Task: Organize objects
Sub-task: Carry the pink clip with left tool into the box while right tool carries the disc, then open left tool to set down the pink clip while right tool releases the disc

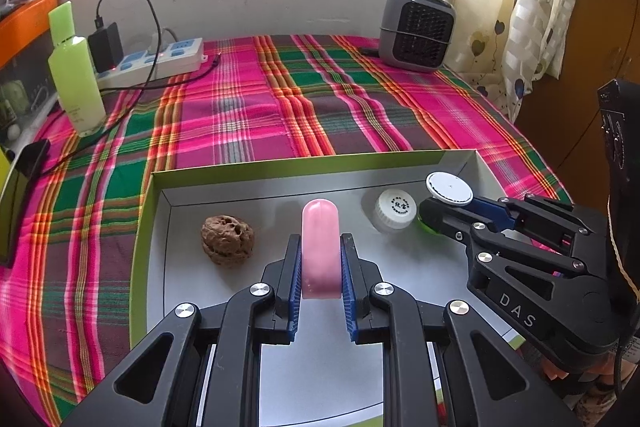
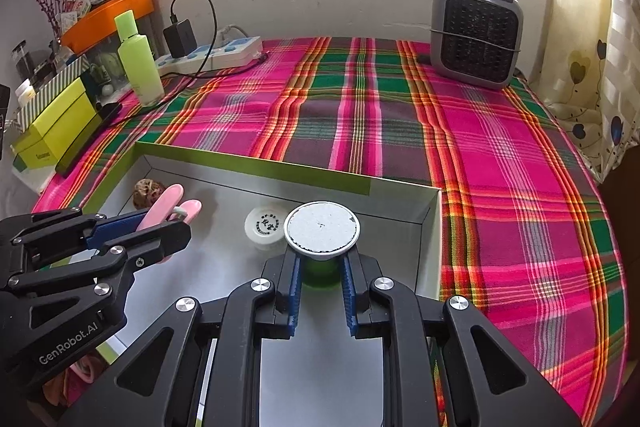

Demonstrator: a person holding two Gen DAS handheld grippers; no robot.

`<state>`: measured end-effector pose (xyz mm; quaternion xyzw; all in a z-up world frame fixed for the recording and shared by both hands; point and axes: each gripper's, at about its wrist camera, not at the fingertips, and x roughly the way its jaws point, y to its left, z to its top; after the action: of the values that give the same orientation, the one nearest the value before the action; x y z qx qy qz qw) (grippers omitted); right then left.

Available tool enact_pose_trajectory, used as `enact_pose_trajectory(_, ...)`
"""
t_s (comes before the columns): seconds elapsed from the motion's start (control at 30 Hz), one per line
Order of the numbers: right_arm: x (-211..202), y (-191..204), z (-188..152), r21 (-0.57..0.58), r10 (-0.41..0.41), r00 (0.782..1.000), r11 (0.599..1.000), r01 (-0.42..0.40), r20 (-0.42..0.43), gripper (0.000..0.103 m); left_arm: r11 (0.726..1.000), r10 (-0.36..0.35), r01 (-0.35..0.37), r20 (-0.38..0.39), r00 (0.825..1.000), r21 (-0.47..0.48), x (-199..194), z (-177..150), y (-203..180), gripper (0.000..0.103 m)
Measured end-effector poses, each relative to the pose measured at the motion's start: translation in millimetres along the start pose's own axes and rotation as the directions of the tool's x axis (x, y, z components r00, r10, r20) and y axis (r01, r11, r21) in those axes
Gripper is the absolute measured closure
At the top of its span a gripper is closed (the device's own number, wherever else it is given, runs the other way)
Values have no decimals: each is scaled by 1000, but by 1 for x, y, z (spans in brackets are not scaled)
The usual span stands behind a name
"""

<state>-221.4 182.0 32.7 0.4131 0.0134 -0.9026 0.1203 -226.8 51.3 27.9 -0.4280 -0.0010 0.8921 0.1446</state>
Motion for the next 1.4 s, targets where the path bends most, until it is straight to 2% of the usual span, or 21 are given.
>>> enact_pose_trajectory(0.87, 3, -2, 0, 8, -7, 1000, 1000, 7, -9, 84, 1000, 18, -18, -37, 999, -14, 13, -1, 3, 85)
enact_pose_trajectory(0.97, 2, -2, 0, 6, -9, 1000, 1000, 9, -13, 78, 1000, 12, -12, -39, 999, -18, 12, -1, 3, 77)
enact_pose_trajectory(1.1, -1, 0, -2, 5, -15, 1000, 1000, 15, -4, 64, 1000, 19, -20, -41, 999, -23, 10, -2, 4, 70)
enact_pose_trajectory(1.4, -12, 5, -5, 6, -23, 1000, 1000, 23, 12, 61, 999, 19, -19, -26, 999, -27, -1, -5, 3, 68)
